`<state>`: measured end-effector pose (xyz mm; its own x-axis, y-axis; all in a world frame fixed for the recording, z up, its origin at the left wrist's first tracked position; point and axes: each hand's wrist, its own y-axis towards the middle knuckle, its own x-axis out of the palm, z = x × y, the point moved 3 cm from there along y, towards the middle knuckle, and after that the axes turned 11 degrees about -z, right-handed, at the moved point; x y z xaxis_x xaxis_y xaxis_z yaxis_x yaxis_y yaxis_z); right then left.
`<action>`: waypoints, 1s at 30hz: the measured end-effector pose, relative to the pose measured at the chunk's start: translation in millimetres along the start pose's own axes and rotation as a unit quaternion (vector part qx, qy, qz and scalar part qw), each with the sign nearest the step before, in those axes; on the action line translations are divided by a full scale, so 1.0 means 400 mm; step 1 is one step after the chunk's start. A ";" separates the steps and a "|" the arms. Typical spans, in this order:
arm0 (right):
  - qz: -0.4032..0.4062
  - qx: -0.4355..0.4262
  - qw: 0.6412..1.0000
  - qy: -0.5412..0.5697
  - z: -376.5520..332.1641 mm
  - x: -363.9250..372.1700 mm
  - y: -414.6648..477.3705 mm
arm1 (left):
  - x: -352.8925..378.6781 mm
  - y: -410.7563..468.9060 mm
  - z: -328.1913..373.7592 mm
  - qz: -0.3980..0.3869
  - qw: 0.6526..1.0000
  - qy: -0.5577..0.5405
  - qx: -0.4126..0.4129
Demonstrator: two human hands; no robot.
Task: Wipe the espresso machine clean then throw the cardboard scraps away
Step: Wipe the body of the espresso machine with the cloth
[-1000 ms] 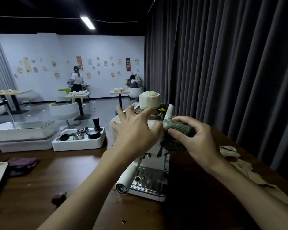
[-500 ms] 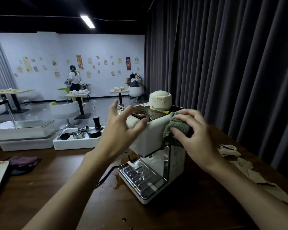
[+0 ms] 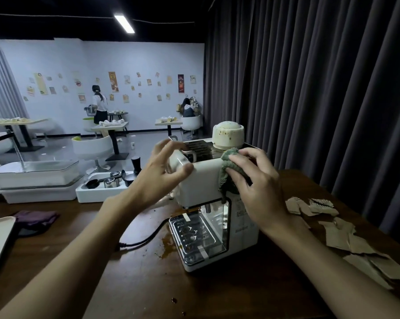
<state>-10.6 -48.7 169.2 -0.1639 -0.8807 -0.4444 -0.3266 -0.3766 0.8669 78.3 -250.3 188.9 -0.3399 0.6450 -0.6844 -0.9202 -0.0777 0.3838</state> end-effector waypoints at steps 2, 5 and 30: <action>0.004 0.010 1.000 -0.019 0.000 0.019 -0.009 | 0.007 0.001 0.003 0.009 0.999 0.045 0.002; -0.031 0.014 0.997 -0.064 -0.004 0.041 -0.019 | 0.025 -0.005 0.013 0.025 0.998 0.063 -0.002; -0.003 -0.038 0.998 -0.048 -0.148 0.099 -0.031 | -0.014 0.000 -0.012 0.009 0.999 0.026 0.028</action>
<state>42.0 -95.9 154.1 -0.2517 -0.8487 -0.4652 -0.2571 -0.4048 0.8775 79.4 -257.5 189.8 -0.3680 0.6035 -0.7073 -0.9017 -0.0460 0.4299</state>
